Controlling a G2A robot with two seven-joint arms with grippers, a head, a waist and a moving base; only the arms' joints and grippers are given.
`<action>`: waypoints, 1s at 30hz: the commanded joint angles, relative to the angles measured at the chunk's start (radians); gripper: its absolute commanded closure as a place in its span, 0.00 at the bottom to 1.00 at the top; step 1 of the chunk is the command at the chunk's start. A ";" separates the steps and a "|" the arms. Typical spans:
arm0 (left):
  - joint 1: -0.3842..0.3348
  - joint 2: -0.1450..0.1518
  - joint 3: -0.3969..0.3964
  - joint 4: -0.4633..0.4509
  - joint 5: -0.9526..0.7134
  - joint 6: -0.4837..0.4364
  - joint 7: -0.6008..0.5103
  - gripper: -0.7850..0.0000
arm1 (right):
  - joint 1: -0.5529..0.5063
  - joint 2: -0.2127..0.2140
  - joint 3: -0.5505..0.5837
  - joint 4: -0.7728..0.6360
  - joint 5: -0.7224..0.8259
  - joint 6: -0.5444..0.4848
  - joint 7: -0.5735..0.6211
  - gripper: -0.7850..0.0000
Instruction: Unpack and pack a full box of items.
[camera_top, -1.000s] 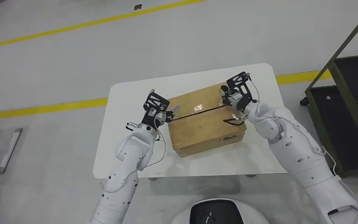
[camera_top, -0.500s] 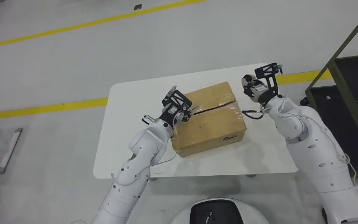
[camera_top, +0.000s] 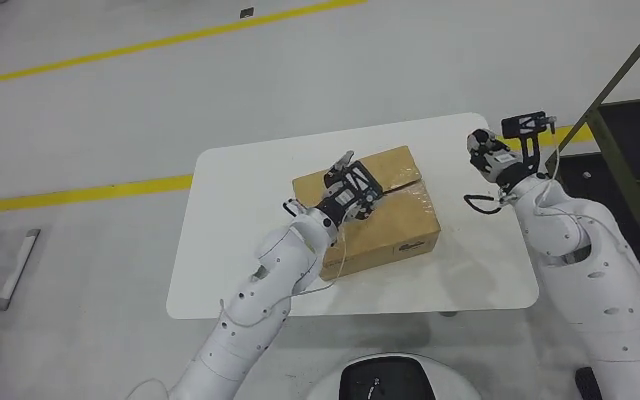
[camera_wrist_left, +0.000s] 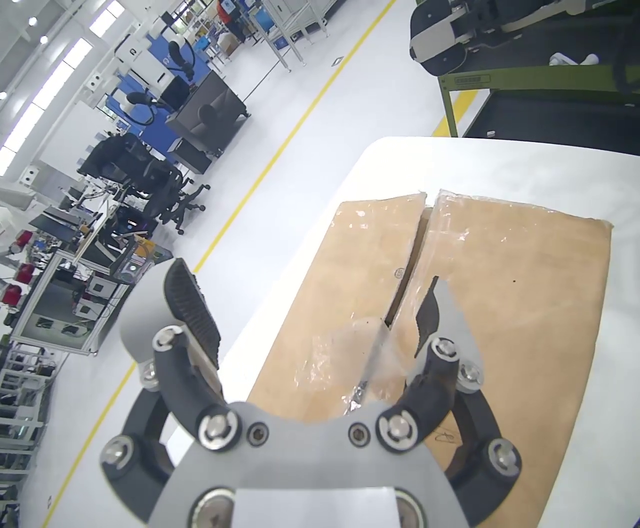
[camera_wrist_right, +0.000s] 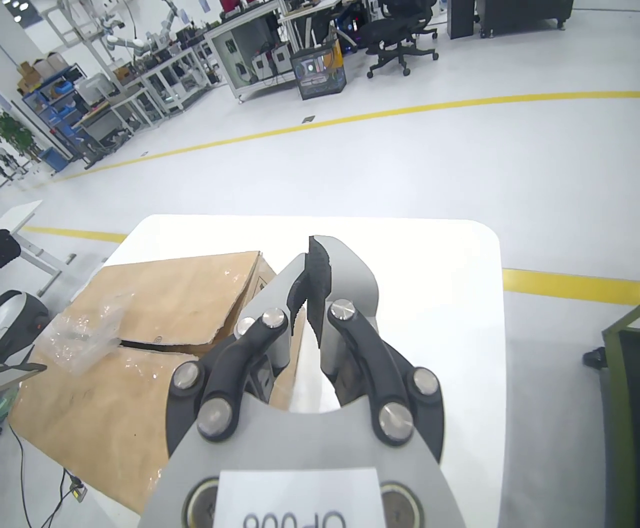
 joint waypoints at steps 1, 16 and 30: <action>0.006 0.001 -0.013 -0.009 -0.007 -0.006 -0.014 0.00 | -0.004 0.001 0.011 -0.014 0.034 0.002 0.017 0.67; 0.232 0.059 -0.363 -0.212 -0.239 -0.114 -0.355 0.00 | 0.086 0.005 -0.057 -0.068 0.240 0.003 0.332 0.00; 0.391 0.086 -0.564 -0.321 -0.288 -0.028 -0.546 0.00 | 0.116 0.006 -0.094 -0.085 0.251 0.039 0.416 0.00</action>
